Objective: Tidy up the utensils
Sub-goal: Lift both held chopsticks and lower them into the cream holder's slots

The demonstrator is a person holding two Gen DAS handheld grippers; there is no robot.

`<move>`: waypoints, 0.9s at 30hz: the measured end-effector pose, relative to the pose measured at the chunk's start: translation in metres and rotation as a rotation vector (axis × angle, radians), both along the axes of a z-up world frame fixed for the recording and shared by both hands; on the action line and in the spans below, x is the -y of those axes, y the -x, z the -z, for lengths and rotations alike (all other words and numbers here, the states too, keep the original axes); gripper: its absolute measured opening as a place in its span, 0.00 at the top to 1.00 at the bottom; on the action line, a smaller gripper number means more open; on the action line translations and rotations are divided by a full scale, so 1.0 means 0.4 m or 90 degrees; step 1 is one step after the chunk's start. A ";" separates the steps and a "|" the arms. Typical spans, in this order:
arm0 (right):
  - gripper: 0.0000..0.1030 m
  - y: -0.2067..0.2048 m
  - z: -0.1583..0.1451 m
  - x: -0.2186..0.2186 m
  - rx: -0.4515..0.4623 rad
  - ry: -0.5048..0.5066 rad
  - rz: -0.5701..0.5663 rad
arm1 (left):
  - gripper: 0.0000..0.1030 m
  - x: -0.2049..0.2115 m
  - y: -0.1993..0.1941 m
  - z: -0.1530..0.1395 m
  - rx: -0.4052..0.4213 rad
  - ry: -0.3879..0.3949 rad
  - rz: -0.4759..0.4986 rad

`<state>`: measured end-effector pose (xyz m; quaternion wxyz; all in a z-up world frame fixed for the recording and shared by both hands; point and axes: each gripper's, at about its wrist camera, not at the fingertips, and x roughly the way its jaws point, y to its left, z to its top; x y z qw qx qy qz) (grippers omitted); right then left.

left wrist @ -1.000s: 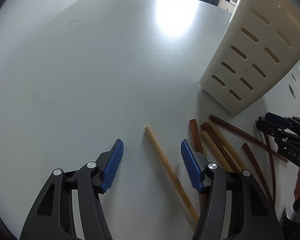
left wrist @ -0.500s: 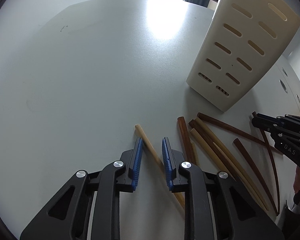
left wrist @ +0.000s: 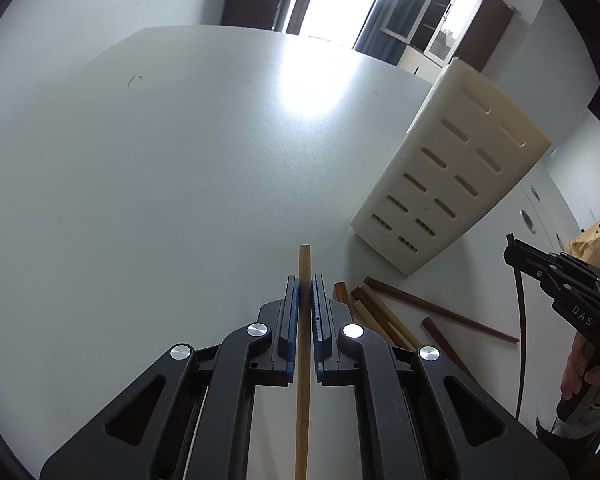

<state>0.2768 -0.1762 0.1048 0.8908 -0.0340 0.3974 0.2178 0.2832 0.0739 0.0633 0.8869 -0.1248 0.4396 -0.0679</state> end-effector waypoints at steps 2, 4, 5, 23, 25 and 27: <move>0.92 0.042 -0.066 0.017 0.075 -0.040 0.008 | 0.94 -0.005 0.026 -0.055 0.047 0.017 0.004; 0.92 0.065 -0.129 0.014 0.150 -0.066 0.025 | 0.94 -0.009 0.046 -0.125 0.091 0.034 0.013; 0.92 0.030 -0.180 0.028 0.176 -0.080 0.031 | 0.94 -0.009 0.055 -0.154 0.110 0.044 0.018; 0.93 -0.045 -0.569 0.038 0.365 -0.162 0.101 | 0.95 0.060 0.023 -0.572 0.302 -0.012 -0.020; 0.93 -0.056 -0.603 0.033 0.391 -0.171 0.132 | 0.95 0.068 0.017 -0.621 0.335 -0.015 -0.045; 0.93 -0.061 -0.614 0.028 0.410 -0.185 0.160 | 0.95 0.078 0.010 -0.657 0.367 0.000 -0.055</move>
